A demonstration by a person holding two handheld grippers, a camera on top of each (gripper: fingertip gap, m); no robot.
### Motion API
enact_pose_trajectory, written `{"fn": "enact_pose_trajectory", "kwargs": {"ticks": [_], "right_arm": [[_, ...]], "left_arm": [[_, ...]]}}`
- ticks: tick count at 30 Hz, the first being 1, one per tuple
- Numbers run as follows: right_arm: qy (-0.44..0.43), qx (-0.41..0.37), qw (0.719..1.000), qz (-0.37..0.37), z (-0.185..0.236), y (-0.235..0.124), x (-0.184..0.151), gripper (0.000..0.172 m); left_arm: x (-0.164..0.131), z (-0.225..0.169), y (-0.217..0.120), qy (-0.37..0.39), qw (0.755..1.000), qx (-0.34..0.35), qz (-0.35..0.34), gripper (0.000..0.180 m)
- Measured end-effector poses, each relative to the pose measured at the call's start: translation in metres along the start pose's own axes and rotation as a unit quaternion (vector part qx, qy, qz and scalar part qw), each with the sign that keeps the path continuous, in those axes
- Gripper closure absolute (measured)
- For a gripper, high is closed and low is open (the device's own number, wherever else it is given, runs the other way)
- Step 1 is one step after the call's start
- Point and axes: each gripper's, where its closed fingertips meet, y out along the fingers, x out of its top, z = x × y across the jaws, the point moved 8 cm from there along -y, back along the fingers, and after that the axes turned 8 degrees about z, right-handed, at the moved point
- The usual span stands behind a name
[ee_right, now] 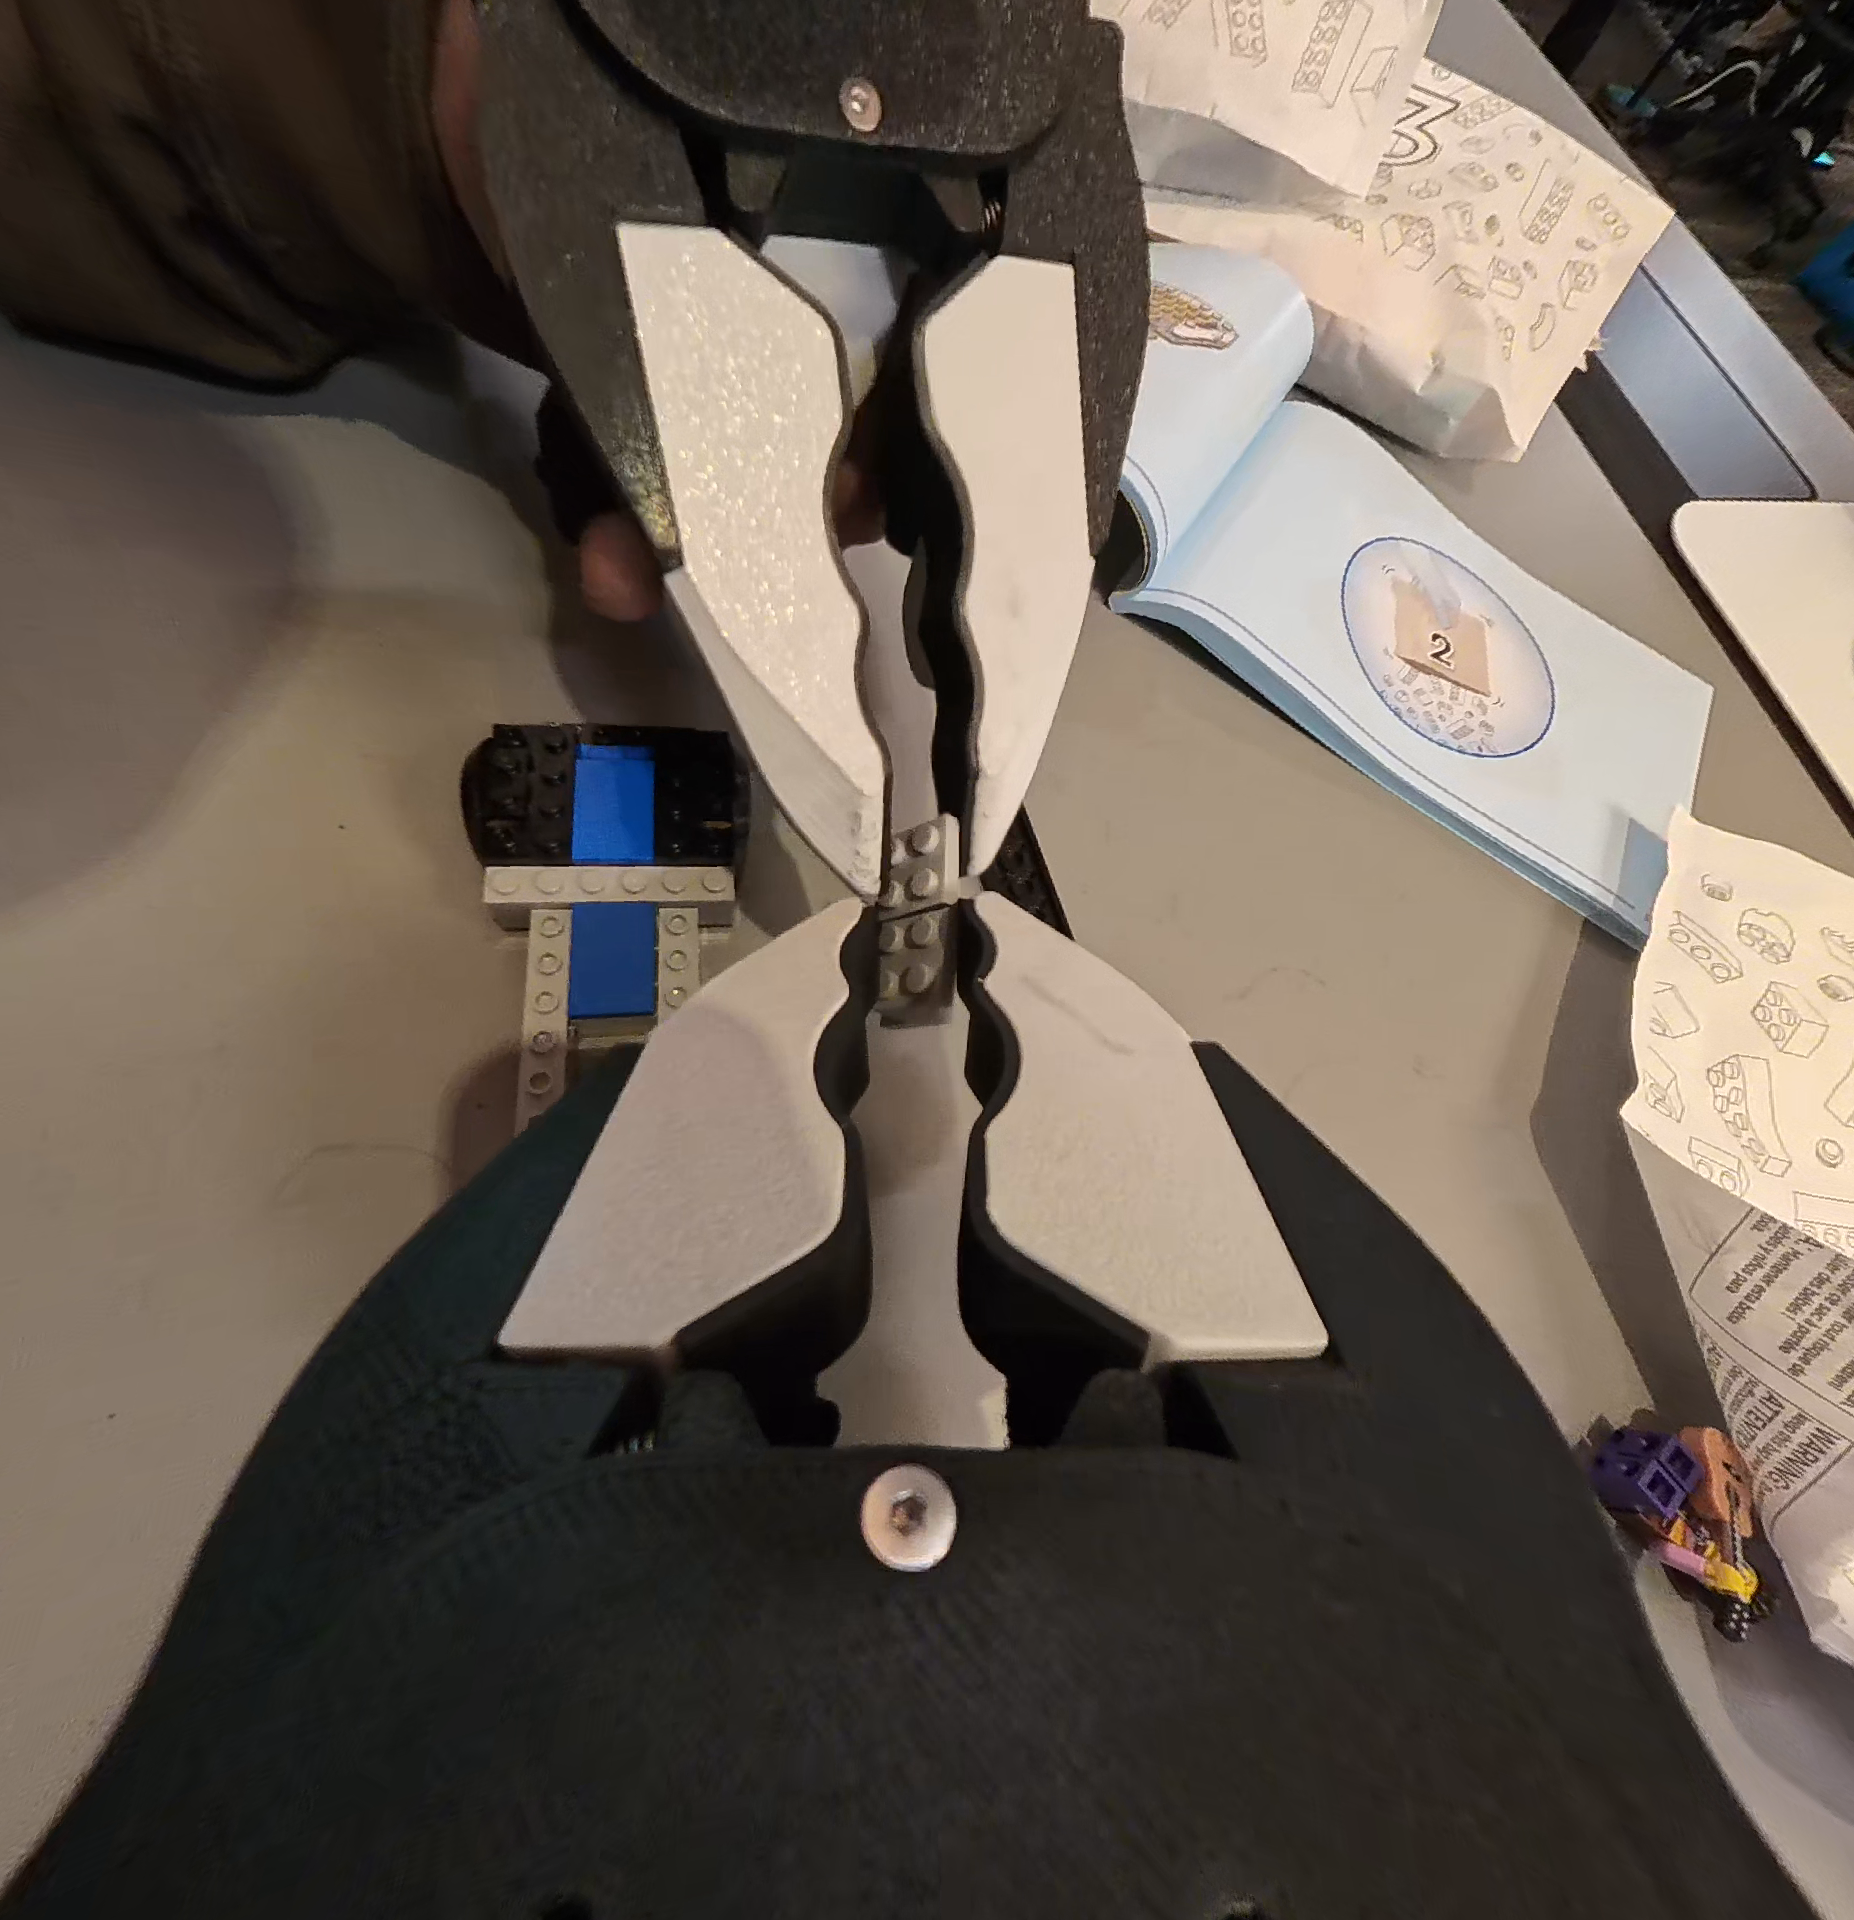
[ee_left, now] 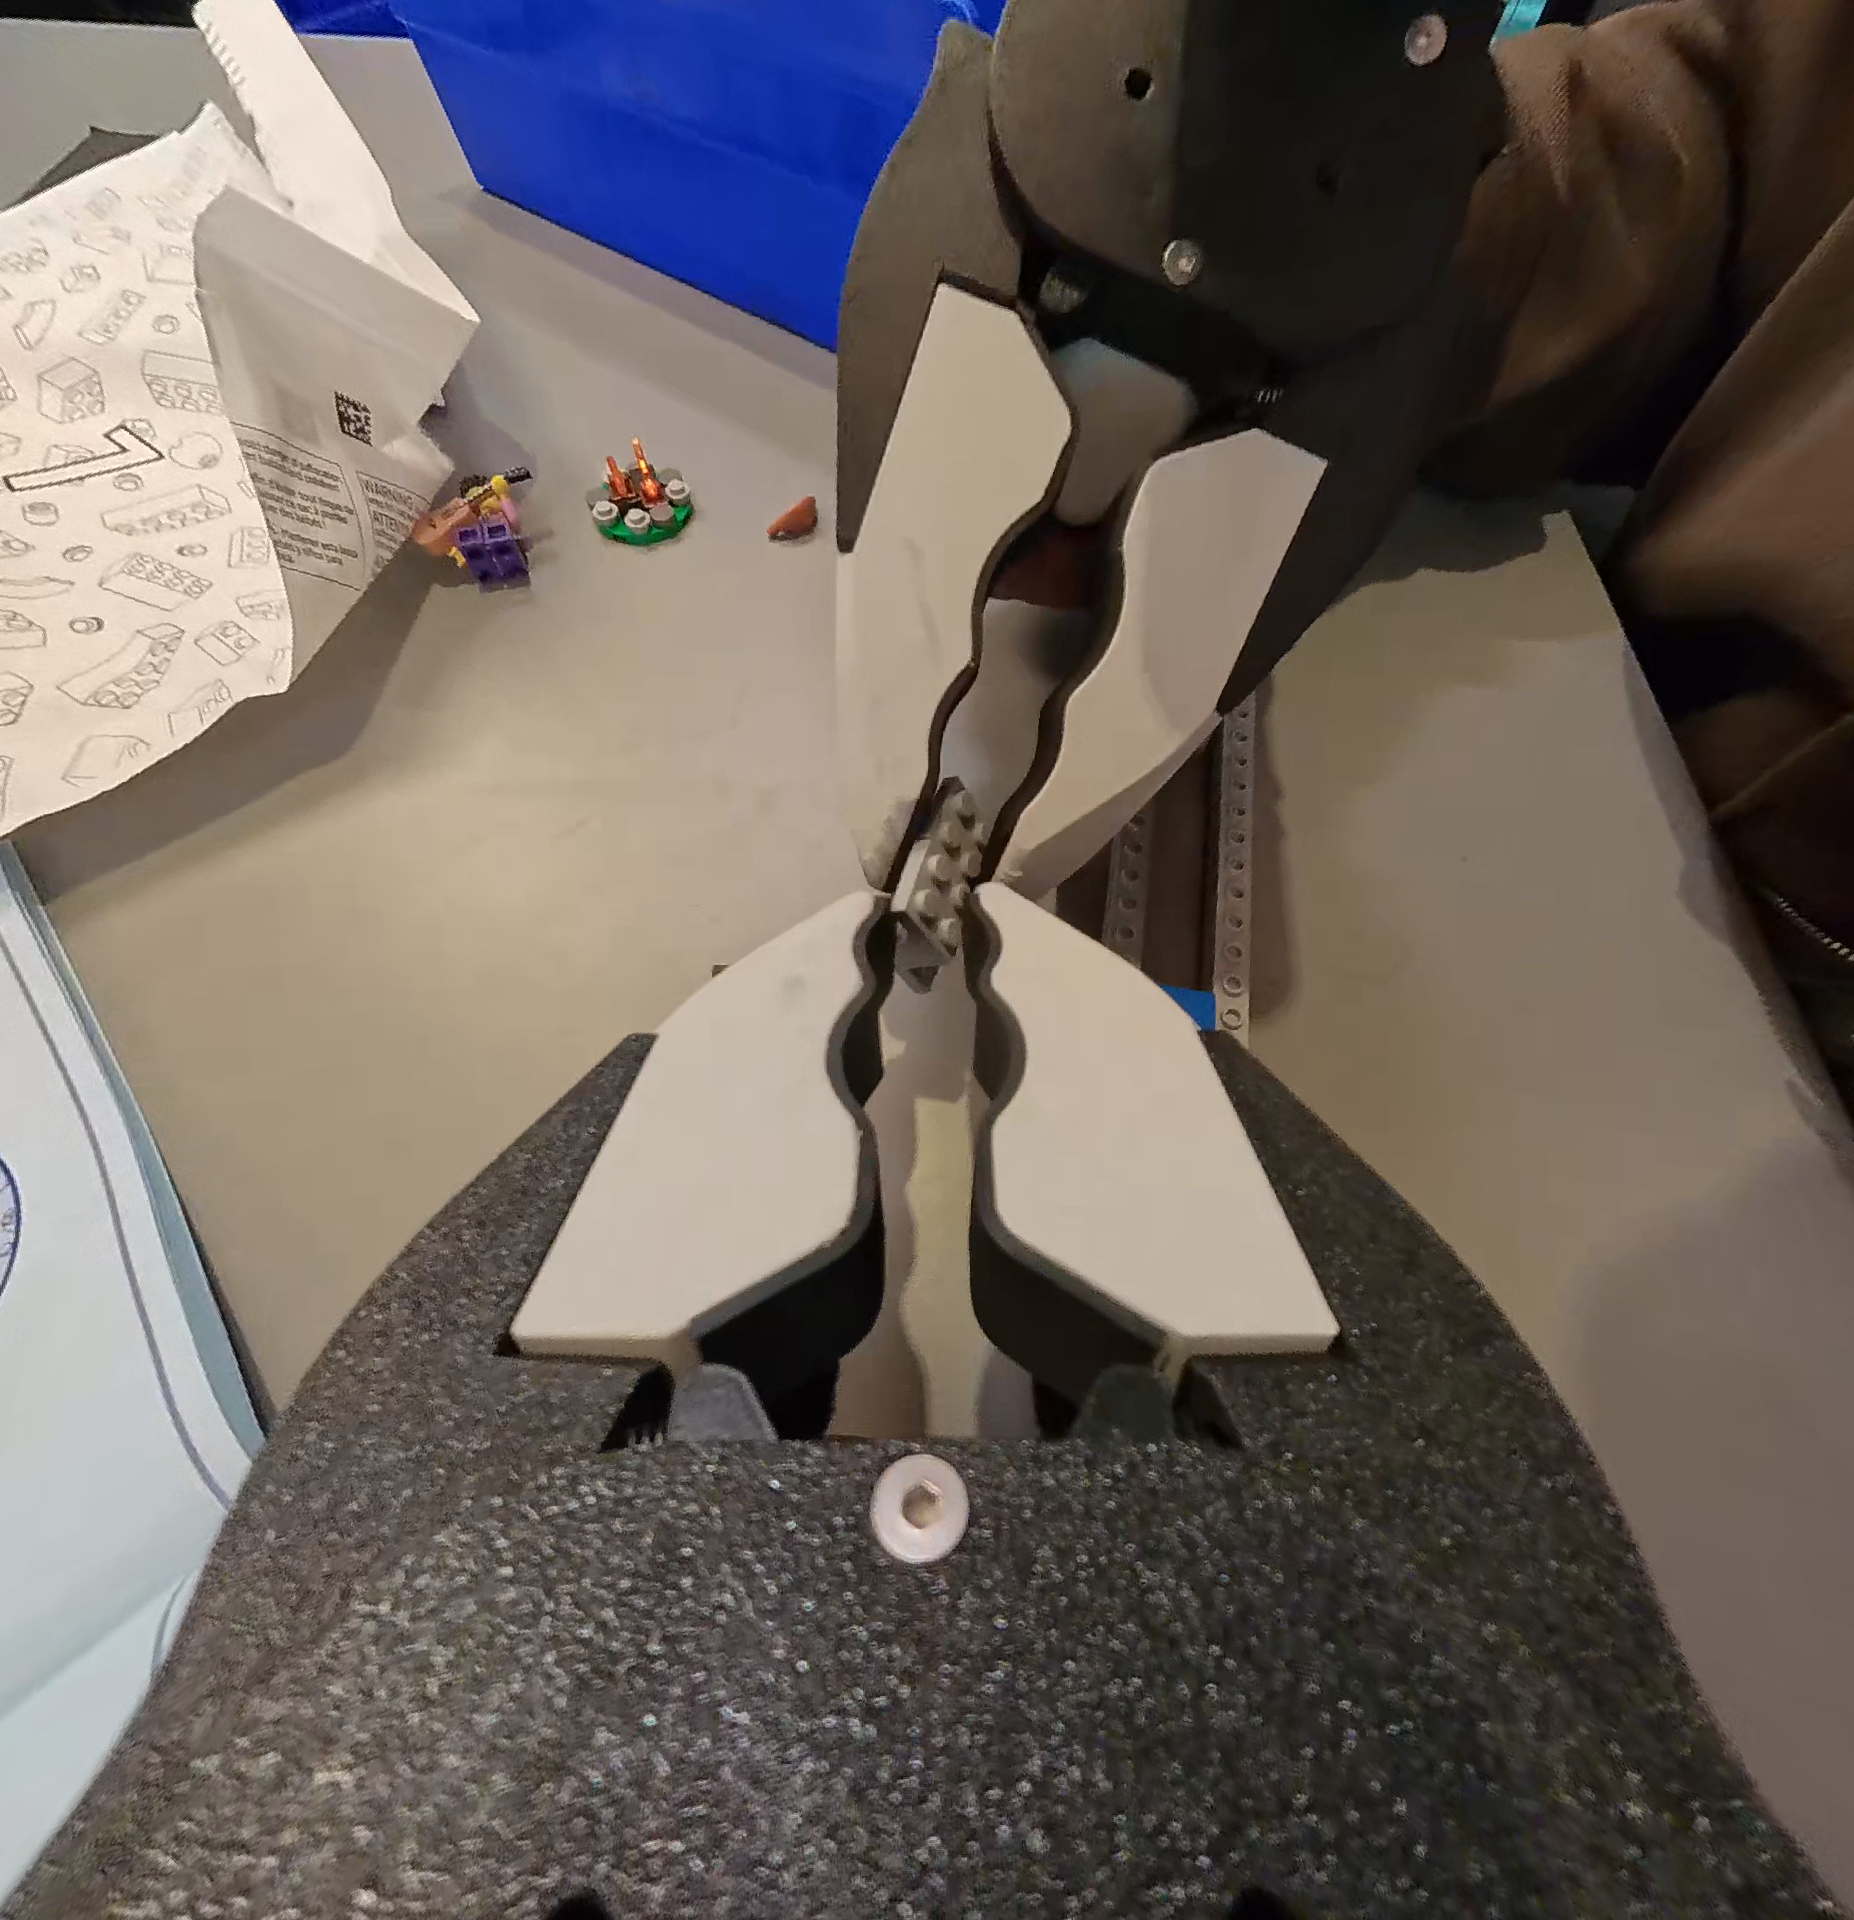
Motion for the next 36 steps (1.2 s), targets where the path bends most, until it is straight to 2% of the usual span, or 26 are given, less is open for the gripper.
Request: {"fn": "enact_pose_trajectory", "kwargs": {"ticks": [3, 9, 13, 17, 24, 30, 36], "right_arm": [[-0.002, -0.011, 1.000, -0.004, -0.001, 0.000, 0.000, 0.157], [-0.014, -0.033, 0.999, -0.006, 0.000, 0.000, 0.000, 0.158], [-0.028, -0.061, 0.998, -0.010, 0.000, -0.001, 0.000, 0.158], [-0.045, -0.086, 0.995, -0.012, 0.001, 0.000, 0.000, 0.158], [-0.062, -0.100, 0.993, -0.010, 0.003, 0.001, -0.003, 0.157], [-0.086, -0.101, 0.991, -0.010, 0.007, 0.001, -0.004, 0.158], [-0.066, -0.095, 0.993, -0.021, 0.003, -0.001, -0.005, 0.158]], "left_arm": [[0.001, 0.004, -0.002, -0.031, 0.999, -0.015, -0.015, 0.175], [0.000, 0.008, -0.001, -0.090, 0.995, -0.038, -0.026, 0.175], [0.000, 0.013, -0.001, -0.169, 0.982, -0.065, -0.047, 0.176], [-0.002, 0.016, 0.000, -0.216, 0.971, -0.084, -0.063, 0.176], [-0.007, 0.020, 0.003, -0.240, 0.962, -0.106, -0.077, 0.176], [-0.013, 0.030, -0.004, -0.269, 0.955, -0.088, -0.088, 0.176], [-0.015, 0.021, 0.006, -0.225, 0.971, -0.078, -0.014, 0.175]]}}
